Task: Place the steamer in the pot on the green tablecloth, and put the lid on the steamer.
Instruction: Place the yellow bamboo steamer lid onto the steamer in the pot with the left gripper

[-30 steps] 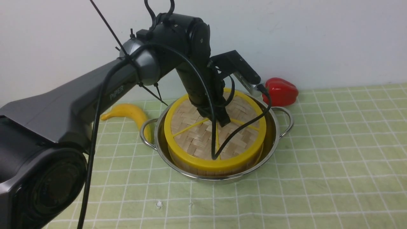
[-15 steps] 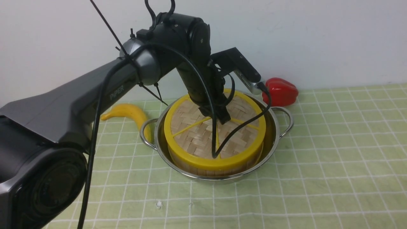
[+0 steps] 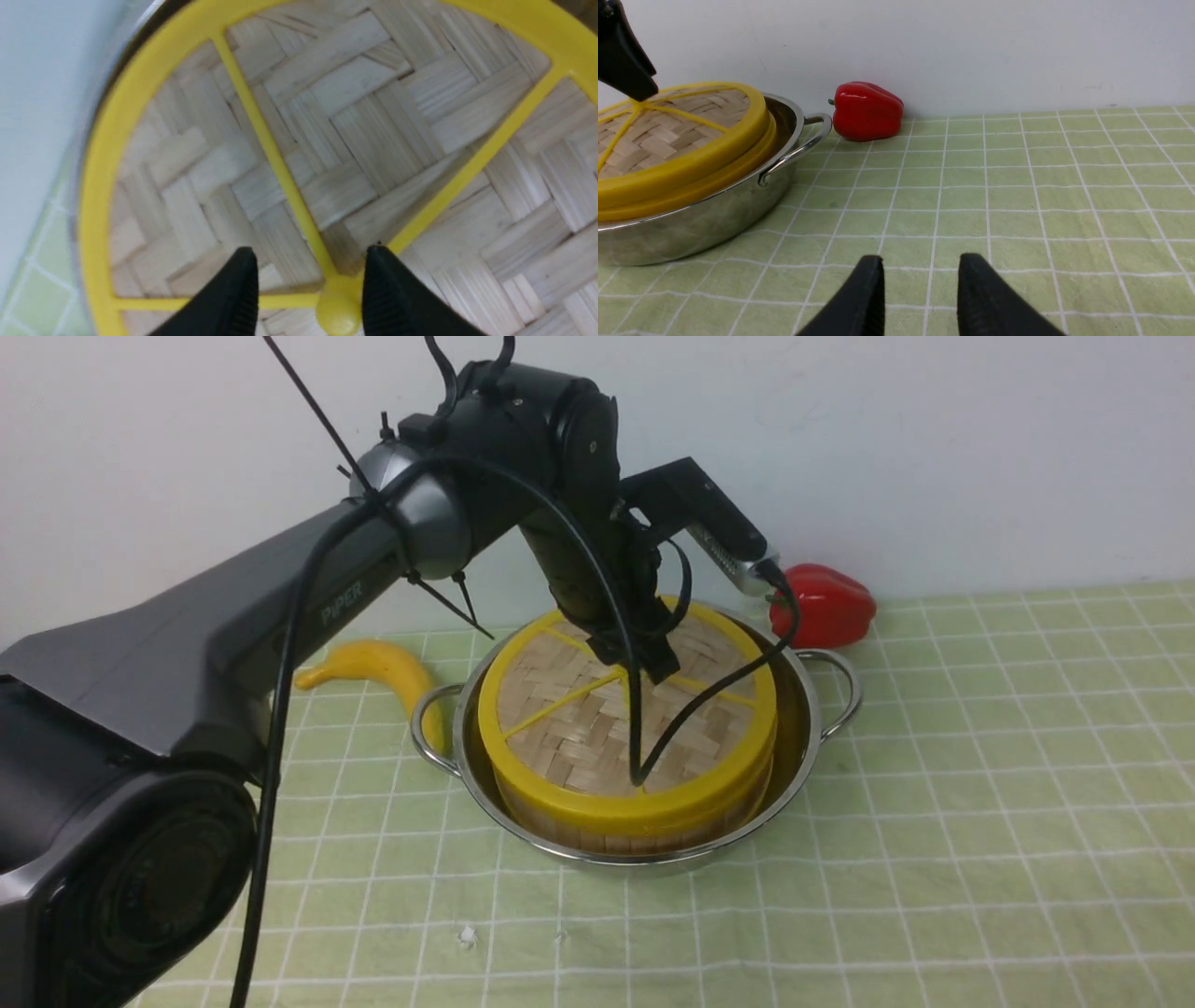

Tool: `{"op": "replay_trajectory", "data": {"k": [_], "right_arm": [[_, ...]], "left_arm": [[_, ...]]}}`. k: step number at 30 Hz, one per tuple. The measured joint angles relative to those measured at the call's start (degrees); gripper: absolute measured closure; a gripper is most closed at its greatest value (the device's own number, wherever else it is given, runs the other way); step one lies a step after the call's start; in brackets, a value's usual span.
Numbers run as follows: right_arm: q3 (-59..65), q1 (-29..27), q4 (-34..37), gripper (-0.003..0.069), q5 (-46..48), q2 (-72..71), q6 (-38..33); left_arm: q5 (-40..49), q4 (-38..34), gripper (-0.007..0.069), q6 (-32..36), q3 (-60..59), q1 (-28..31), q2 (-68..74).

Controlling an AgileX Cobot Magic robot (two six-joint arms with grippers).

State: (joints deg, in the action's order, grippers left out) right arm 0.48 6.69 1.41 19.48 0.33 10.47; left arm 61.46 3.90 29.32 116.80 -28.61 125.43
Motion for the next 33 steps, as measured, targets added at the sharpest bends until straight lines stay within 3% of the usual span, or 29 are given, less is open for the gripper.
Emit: {"op": "replay_trajectory", "data": {"k": [6,11,33], "right_arm": [[0.0,0.0,0.0,0.0417,0.0,0.0,0.1],[0.0,0.0,0.0,0.0417,0.0,0.0,0.1],[0.0,0.0,0.0,0.0417,0.0,0.0,0.1]], "left_arm": [[3.9,3.0,0.0332,-2.9,6.4,0.0,0.0],[7.2,0.0,0.0332,-3.2,9.6,0.0,0.0],[8.7,-0.2,0.0332,-13.0,9.7,1.6,2.7]]}}
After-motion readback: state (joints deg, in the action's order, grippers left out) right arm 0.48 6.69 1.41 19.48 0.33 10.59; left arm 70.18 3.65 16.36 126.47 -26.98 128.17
